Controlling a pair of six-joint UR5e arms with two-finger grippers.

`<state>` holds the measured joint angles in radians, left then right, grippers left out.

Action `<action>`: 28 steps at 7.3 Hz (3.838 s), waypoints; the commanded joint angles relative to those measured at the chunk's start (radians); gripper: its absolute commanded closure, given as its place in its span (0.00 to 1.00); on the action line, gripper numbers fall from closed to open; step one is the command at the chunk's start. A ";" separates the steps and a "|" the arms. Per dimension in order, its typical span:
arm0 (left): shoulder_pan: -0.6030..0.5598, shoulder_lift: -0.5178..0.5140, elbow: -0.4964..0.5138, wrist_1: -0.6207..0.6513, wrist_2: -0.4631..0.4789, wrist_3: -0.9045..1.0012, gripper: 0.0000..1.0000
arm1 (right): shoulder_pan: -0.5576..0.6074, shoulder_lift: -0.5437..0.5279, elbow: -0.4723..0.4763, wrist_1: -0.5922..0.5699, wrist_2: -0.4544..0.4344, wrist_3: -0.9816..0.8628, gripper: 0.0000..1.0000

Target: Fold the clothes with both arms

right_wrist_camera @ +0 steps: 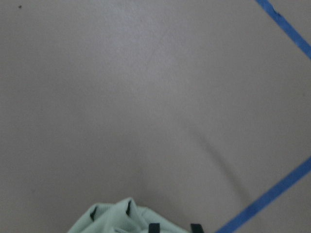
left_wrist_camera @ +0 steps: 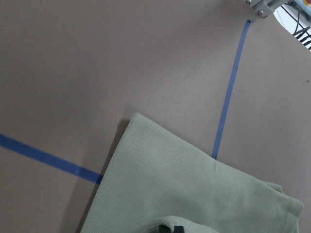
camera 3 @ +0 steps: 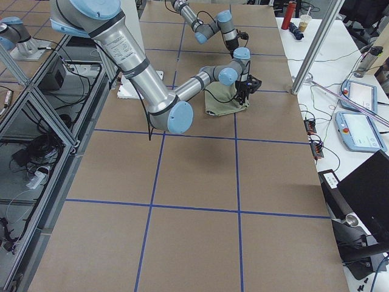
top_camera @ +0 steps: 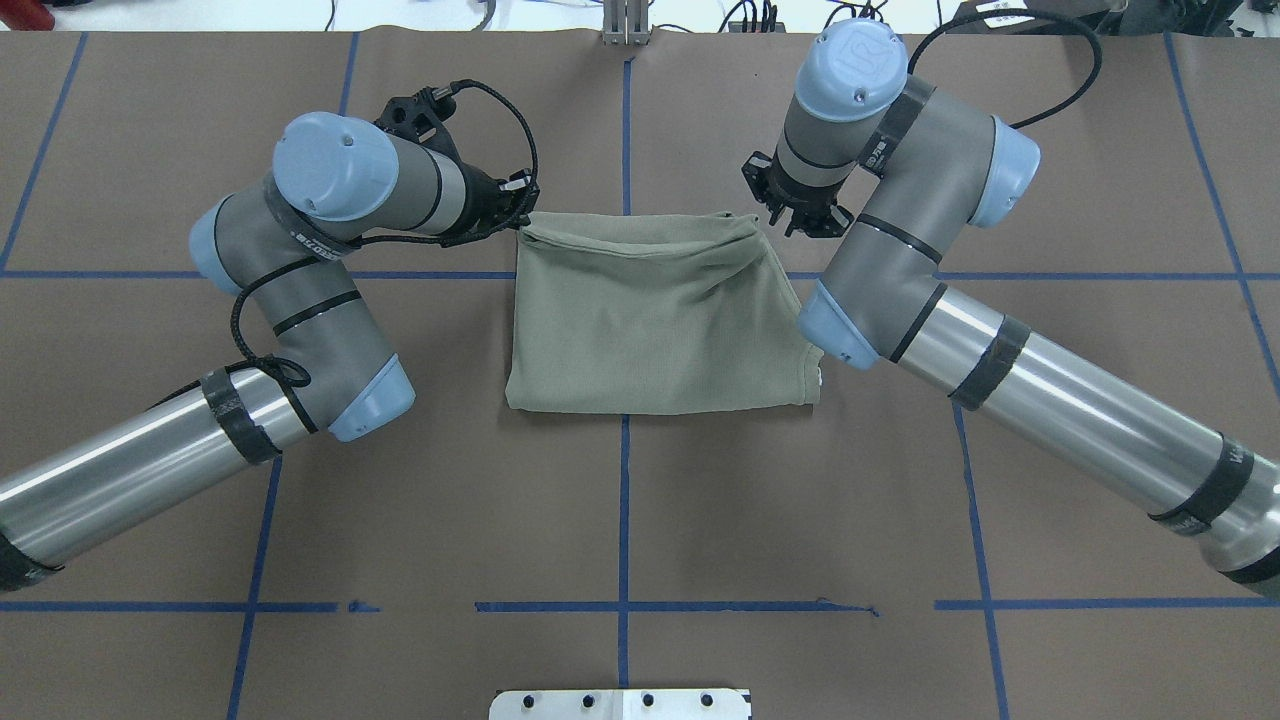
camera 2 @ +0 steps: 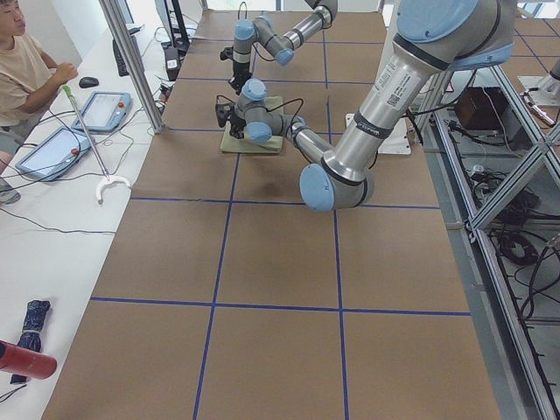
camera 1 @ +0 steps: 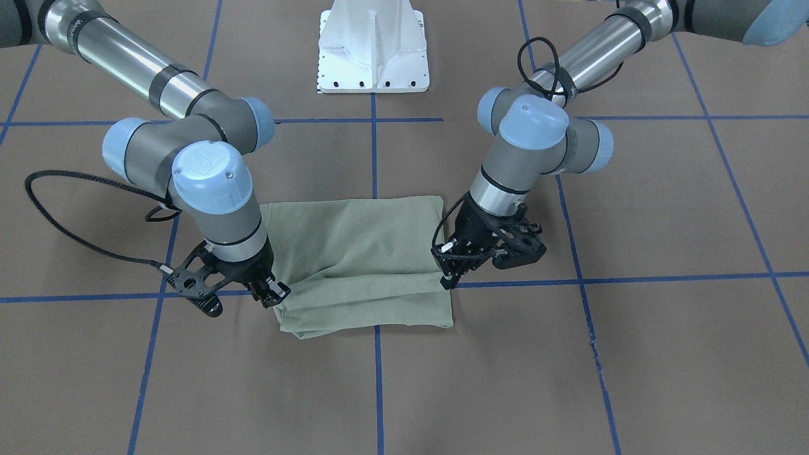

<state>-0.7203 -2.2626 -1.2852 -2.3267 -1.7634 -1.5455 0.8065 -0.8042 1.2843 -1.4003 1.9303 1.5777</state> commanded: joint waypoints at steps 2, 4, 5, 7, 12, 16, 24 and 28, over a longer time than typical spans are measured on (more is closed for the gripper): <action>-0.030 -0.009 0.126 -0.141 0.039 0.068 0.58 | 0.132 0.034 -0.118 0.007 0.081 -0.287 0.00; -0.074 0.015 0.095 -0.137 -0.032 0.112 0.58 | 0.187 -0.027 -0.096 0.009 0.105 -0.382 0.00; -0.130 0.064 0.051 -0.128 -0.148 0.251 0.58 | 0.244 -0.097 -0.056 0.010 0.143 -0.513 0.00; -0.250 0.220 -0.050 -0.119 -0.298 0.504 0.57 | 0.386 -0.270 0.038 0.010 0.302 -0.809 0.00; -0.514 0.510 -0.495 0.478 -0.459 1.219 0.52 | 0.642 -0.538 0.119 -0.008 0.386 -1.260 0.00; -0.681 0.566 -0.433 0.604 -0.626 1.446 0.33 | 0.626 -0.563 0.133 -0.089 0.378 -1.331 0.00; -0.769 0.588 -0.285 0.475 -0.624 1.440 0.00 | 0.557 -0.627 0.369 -0.332 0.334 -1.355 0.00; -0.774 0.665 -0.402 0.645 -0.525 1.452 0.00 | 0.569 -0.638 0.368 -0.332 0.328 -1.363 0.00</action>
<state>-1.4934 -1.6338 -1.6618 -1.7013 -2.3020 -0.0961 1.3714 -1.4363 1.6530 -1.7307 2.2573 0.2177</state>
